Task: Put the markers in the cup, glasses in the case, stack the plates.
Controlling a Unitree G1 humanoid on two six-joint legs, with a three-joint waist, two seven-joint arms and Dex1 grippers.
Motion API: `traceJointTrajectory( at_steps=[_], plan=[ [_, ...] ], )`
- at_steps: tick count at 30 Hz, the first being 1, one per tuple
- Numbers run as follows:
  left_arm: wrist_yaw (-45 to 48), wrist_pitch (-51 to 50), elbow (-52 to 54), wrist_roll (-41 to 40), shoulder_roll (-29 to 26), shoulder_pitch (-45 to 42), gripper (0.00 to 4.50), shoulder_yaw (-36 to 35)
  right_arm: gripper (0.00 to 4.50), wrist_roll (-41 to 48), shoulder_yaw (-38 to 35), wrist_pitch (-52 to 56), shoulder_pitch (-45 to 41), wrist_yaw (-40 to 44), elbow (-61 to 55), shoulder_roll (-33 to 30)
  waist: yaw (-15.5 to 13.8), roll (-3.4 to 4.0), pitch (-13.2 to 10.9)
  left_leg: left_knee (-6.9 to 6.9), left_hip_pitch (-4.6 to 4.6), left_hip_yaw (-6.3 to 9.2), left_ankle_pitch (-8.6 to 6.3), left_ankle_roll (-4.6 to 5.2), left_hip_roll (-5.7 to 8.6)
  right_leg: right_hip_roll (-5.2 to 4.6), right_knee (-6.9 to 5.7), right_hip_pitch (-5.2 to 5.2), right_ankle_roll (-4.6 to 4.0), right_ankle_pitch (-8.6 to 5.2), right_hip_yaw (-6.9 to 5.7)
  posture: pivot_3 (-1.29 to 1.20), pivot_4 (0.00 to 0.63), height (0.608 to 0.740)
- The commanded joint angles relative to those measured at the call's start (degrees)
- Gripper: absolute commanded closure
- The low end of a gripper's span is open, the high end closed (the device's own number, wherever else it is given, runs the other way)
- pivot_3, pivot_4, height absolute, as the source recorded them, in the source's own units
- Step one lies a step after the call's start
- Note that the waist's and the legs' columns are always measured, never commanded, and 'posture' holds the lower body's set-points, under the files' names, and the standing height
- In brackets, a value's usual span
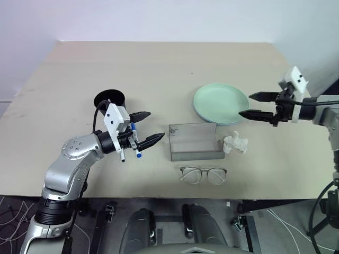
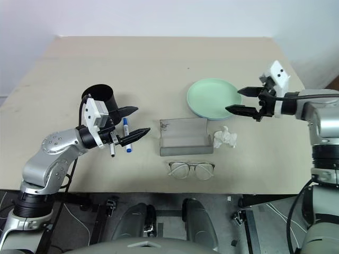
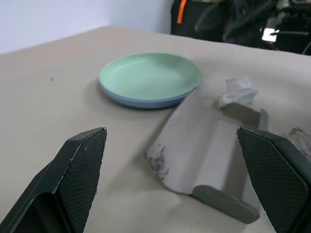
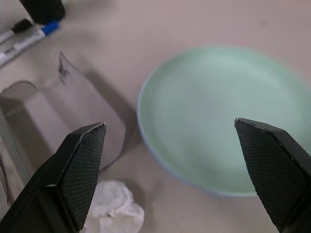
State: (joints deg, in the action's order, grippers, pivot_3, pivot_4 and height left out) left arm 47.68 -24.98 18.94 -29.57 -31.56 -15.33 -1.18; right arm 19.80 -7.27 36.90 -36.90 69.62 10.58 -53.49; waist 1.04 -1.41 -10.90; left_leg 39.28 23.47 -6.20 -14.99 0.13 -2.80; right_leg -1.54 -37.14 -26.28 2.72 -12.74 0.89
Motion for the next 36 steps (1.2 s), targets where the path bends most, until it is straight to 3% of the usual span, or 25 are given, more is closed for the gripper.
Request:
traceJointTrajectory(
  at_steps=[1, 13, 21, 25, 35, 36],
  plan=[
    [2.7, -1.5, 3.3, -3.5, -1.6, 2.2, 0.0, -1.2, 0.02, 2.2, -0.7, 0.6, 4.9, 1.7, -5.4, -2.0, -0.1, -0.03, 0.0, -0.01, 0.0, 0.01, 0.0, 0.0, -0.01, -0.01, 0.03, 0.02, 0.01, -0.01, 0.0, 0.0, 0.15, 0.701],
    [4.8, -1.4, 3.3, -3.6, -4.4, 3.8, 0.0, -1.3, 0.02, 0.1, 4.0, -1.9, 14.1, 1.5, -6.7, -2.1, -0.2, -0.03, 0.0, -0.02, 0.08, -0.07, 0.0, 0.01, 0.02, -0.06, 0.07, -0.07, 0.01, -0.01, 0.06, 0.0, 0.15, 0.701],
    [4.7, -1.1, 2.4, -3.0, -4.3, 2.2, 0.0, -0.7, 0.02, -1.8, 7.5, -1.7, 12.3, -2.1, 0.0, 2.6, -0.2, -0.04, 0.0, -0.02, 0.08, -0.07, 0.0, 0.01, 0.03, -0.05, 0.07, -0.08, 0.01, -0.01, 0.06, 0.0, 0.15, 0.701],
    [4.8, -1.0, 2.0, -2.9, -4.4, 1.8, 0.0, -0.8, 0.94, -2.5, 7.7, -3.9, 12.3, -2.9, 0.7, 3.4, -0.2, -0.04, 0.0, -0.04, 0.09, -0.07, 0.0, 0.01, 0.03, -0.05, 0.08, -0.09, 0.01, -0.01, 0.06, 0.0, 0.15, 0.701],
    [4.4, -1.3, 2.6, -2.9, -4.6, 2.3, 0.0, -0.9, 4.45, -0.1, 4.4, -4.4, 13.4, -0.4, -2.0, 0.2, -0.2, -0.04, 0.0, -0.04, 0.09, -0.07, 0.0, 0.01, 0.03, -0.05, 0.08, -0.09, 0.02, -0.02, 0.06, 0.0, 0.15, 0.701],
    [4.4, -1.3, 2.5, -2.8, -4.6, 2.3, 0.0, -1.0, 4.48, 0.5, 3.7, -4.0, 13.1, -0.4, -2.4, 0.0, -0.2, -0.04, 0.0, -0.05, 0.09, -0.07, 0.0, 0.01, 0.03, -0.05, 0.08, -0.09, 0.02, -0.01, 0.06, 0.0, 0.15, 0.701]
  ],
)
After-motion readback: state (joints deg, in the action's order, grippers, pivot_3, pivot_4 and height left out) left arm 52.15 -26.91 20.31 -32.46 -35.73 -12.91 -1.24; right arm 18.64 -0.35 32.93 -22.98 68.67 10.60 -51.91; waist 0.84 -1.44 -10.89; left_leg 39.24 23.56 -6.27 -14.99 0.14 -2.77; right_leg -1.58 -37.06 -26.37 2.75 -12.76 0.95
